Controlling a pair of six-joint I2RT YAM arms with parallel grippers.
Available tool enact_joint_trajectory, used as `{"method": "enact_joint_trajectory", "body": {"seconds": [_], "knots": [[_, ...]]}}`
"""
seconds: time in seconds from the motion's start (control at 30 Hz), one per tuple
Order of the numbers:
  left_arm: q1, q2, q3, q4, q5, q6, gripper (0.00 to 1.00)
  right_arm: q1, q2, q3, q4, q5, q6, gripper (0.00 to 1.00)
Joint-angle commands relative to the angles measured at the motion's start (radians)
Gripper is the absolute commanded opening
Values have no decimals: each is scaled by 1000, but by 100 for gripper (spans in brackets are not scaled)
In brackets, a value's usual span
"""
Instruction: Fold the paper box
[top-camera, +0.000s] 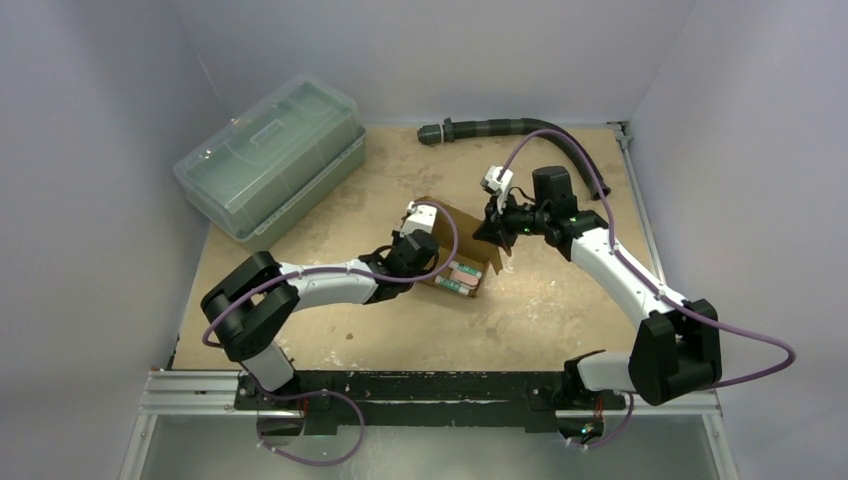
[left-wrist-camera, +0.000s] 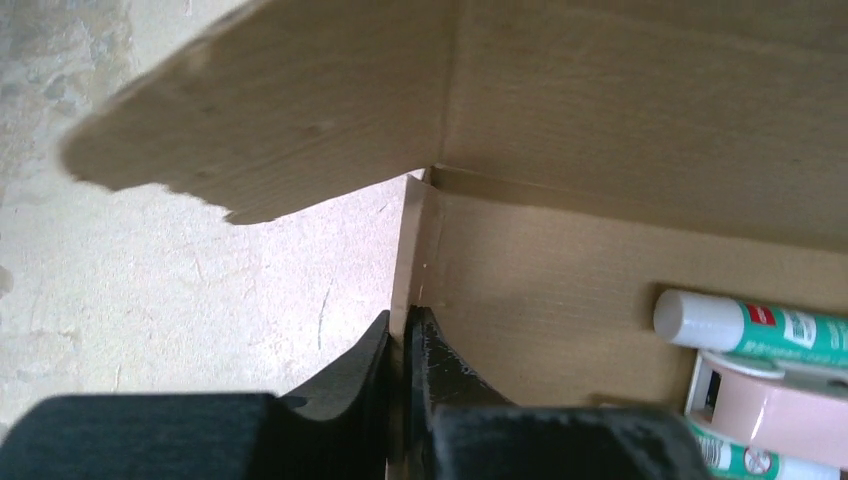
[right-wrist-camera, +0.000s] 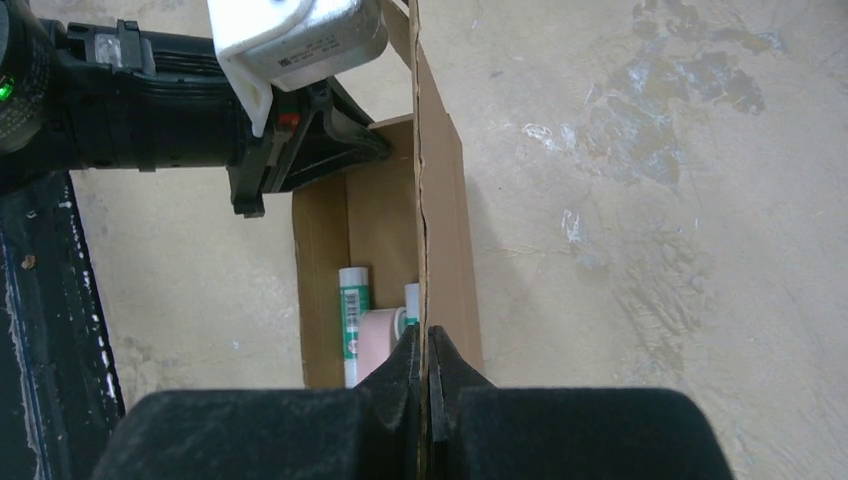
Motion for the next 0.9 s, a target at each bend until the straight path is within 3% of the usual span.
{"method": "enact_joint_trajectory", "body": {"seconds": [0.0, 0.43, 0.87], "knots": [[0, 21, 11, 41, -55, 44, 0, 7, -8, 2, 35, -15, 6, 0], [-37, 16, -31, 11, -92, 96, 0, 27, 3, 11, 5, -56, -22, 0], [-40, -37, -56, -13, -36, 1, 1, 27, 7, 17, -16, -57, -50, 0]]}}
